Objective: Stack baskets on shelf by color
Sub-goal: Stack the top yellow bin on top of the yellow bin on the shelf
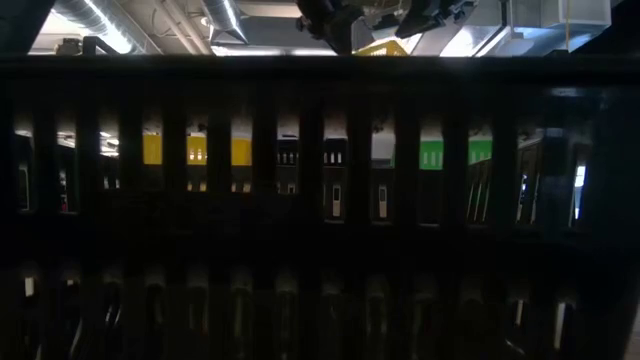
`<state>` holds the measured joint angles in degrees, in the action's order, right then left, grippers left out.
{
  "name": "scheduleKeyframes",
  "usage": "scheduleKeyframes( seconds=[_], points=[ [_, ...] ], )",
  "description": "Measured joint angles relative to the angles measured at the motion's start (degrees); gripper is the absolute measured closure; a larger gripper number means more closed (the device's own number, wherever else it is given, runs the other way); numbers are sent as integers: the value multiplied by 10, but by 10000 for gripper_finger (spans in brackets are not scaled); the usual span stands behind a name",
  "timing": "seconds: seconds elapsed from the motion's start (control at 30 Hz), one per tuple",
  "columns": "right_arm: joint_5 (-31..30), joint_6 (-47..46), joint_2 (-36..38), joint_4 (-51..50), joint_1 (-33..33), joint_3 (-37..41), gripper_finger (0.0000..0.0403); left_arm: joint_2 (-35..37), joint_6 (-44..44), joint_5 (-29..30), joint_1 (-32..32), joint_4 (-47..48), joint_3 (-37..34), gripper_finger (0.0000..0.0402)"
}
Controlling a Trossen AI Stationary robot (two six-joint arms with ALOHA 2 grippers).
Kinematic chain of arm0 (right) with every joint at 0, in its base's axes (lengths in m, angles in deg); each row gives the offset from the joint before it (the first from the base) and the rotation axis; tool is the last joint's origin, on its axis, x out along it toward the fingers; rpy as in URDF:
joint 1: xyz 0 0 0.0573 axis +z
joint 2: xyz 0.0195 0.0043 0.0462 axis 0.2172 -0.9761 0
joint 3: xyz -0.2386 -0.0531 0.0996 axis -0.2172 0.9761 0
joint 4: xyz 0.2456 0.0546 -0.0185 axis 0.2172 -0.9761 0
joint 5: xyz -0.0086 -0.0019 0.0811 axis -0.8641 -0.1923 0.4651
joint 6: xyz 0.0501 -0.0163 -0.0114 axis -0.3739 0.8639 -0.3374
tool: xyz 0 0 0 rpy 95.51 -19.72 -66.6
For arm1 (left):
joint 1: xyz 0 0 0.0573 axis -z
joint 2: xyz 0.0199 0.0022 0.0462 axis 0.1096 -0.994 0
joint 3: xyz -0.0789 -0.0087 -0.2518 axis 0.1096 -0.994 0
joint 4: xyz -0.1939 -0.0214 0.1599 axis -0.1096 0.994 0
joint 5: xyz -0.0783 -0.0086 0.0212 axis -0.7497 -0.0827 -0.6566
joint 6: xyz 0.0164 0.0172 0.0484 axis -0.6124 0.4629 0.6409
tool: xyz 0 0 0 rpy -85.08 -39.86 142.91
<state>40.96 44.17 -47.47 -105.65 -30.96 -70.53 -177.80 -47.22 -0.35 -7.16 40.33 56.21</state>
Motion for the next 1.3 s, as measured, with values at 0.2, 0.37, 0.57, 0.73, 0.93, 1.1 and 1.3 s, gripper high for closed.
scheduleKeyframes(
  seconds=[0.2,0.37,0.57,0.73,0.93,1.1,1.3],
  points=[
    [-1,4,0,-10,6,0,325,11,-35,20,1,72,0,401],
    [-1,5,3,-15,22,0,326,32,-50,19,1,136,0,401],
    [-4,8,13,-35,41,0,326,74,-55,2,-2,188,0,401],
    [-7,7,23,-38,47,0,326,118,-6,-54,-6,248,0,401],
    [-7,5,29,-39,46,0,326,137,123,-177,-8,327,0,401],
    [-7,2,30,-38,46,0,326,136,217,-249,-8,363,0,401],
    [-7,1,30,-38,46,0,326,132,285,-333,2,391,0,401]
  ],
)
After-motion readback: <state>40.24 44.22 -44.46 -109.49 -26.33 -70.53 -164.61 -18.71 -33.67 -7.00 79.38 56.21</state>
